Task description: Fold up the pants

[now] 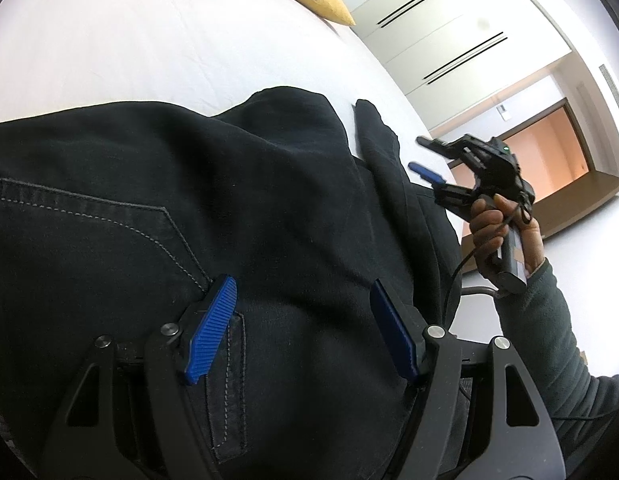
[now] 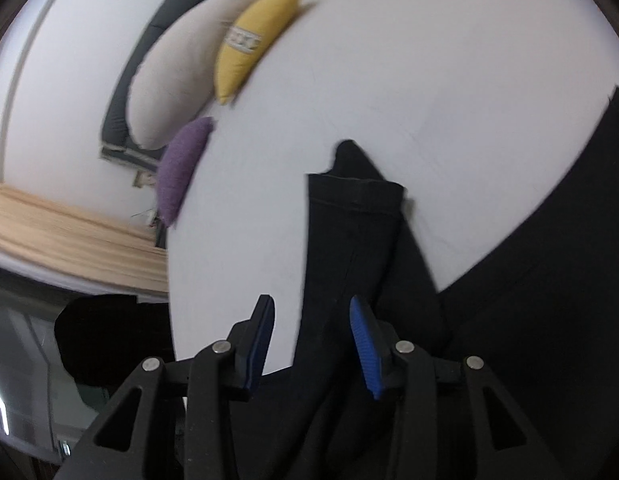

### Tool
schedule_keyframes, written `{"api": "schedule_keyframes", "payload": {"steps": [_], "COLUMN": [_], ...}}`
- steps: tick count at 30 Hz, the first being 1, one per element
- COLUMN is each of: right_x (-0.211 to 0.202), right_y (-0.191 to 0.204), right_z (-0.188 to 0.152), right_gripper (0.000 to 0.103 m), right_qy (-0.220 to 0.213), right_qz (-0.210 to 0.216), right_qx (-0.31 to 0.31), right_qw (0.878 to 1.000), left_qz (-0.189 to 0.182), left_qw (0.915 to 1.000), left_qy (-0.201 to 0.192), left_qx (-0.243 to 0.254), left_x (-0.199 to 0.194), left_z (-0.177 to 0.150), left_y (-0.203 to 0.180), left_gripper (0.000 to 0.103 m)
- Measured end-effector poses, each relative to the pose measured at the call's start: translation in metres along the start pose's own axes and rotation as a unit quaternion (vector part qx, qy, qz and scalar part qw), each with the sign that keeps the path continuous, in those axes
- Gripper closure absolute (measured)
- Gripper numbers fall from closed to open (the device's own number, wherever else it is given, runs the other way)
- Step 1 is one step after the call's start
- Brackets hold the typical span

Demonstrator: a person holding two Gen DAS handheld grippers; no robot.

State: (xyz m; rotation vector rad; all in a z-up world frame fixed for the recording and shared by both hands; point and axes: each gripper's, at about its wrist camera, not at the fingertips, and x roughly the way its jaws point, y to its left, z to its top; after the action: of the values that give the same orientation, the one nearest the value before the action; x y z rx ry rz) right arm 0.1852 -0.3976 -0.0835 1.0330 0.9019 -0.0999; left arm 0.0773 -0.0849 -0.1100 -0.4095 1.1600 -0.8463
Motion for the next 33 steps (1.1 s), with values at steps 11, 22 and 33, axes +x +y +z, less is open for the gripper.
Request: {"api": "schedule_keyframes", "payload": {"steps": [11, 22, 33], "right_x": [0.025, 0.021, -0.099], "right_y": [-0.04, -0.05, -0.064], "right_z": [-0.001, 0.008, -0.025], "right_gripper": [0.059, 0.097, 0.099], "right_qy": [0.014, -0.029, -0.147], "right_qz": [0.058, 0.085, 0.1], "right_qx": [0.108, 0.119, 0.081], "right_qw": [0.992, 0.989, 0.981], "left_qz": [-0.002, 0.003, 0.01], "left_qw": [1.0, 1.0, 0.9999], "left_qy": [-0.001, -0.001, -0.001], "left_qx": [0.0, 0.004, -0.002], "left_x": [-0.001, 0.001, 0.004], "left_z": [-0.001, -0.001, 0.002], "left_y": [-0.001, -0.003, -0.008], "left_gripper": [0.034, 0.034, 0.034]}}
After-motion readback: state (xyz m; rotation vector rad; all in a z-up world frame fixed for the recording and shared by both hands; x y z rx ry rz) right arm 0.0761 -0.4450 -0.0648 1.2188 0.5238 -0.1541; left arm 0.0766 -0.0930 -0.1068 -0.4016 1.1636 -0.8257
